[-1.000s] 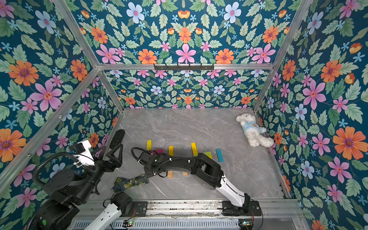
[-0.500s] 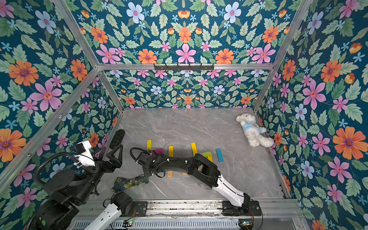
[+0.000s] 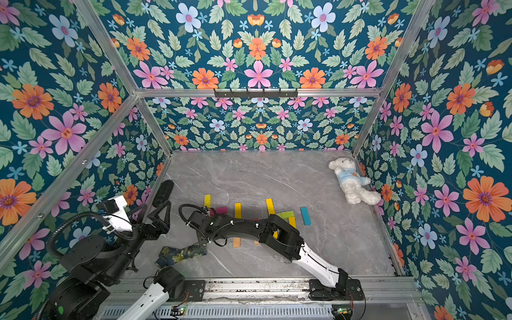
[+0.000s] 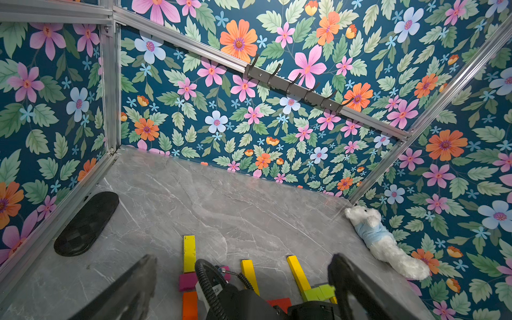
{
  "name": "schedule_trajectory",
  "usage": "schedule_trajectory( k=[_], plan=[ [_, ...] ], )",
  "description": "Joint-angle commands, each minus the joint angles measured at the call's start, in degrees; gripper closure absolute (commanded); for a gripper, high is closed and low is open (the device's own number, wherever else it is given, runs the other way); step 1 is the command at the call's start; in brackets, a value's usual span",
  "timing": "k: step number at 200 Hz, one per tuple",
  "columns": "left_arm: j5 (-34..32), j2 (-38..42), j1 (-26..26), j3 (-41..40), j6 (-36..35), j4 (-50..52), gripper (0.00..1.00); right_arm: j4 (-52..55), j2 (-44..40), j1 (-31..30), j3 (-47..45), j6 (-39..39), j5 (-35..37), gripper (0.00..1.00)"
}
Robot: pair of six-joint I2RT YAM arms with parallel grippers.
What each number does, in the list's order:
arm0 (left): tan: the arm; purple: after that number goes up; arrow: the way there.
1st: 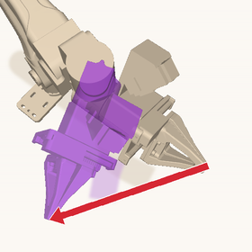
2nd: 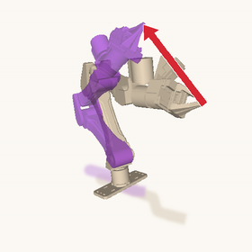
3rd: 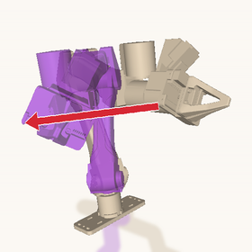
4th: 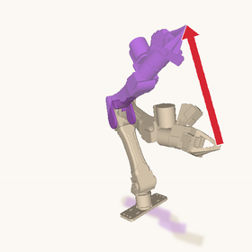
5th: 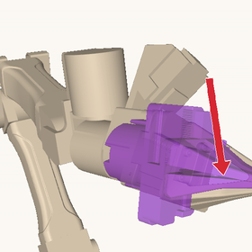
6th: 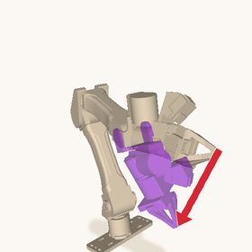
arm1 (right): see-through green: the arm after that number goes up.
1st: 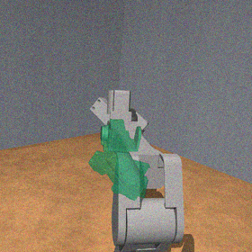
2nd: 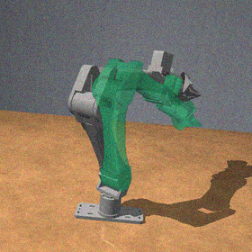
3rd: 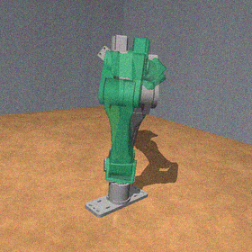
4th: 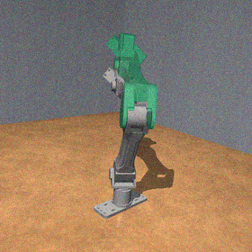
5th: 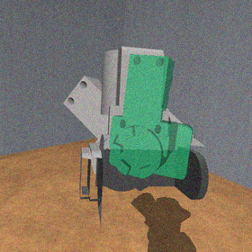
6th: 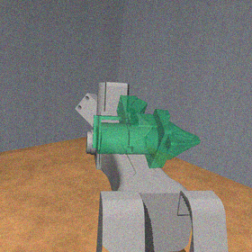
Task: Assemble the letter h with building blocks
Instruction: Assemble the building block at the center of the board.
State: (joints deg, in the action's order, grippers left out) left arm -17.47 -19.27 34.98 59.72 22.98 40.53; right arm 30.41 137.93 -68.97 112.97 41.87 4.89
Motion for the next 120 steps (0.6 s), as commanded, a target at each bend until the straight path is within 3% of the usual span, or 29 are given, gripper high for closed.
schedule_trajectory(
  k=[1,31,45,71,97,120],
  plan=[
    [-0.5,0.0,0.0,0.0,-0.6,-0.4,0.01,2.6,0.5,0.2,0.2,0.8,1.0,0.60],
    [-0.3,0.1,0.0,0.0,-0.7,-0.4,0.01,1.9,-0.4,0.4,-1.2,0.3,0.9,0.60],
    [-0.2,0.1,0.0,0.0,-0.7,-0.4,0.01,-0.2,-2.4,0.4,-3.7,-0.8,1.0,0.54],
    [0.6,0.0,0.0,0.0,-0.7,-0.7,0.01,-7.1,-9.9,0.0,-11.0,-3.6,2.1,0.44],
    [1.7,0.0,0.0,-0.8,-0.8,-2.1,0.01,-9.1,-19.2,0.6,-19.0,-4.3,5.4,0.43],
    [1.5,0.2,0.0,-2.6,-0.4,-3.2,0.01,-5.9,-28.6,5.1,-28.1,-1.2,7.7,0.43]
  ],
)
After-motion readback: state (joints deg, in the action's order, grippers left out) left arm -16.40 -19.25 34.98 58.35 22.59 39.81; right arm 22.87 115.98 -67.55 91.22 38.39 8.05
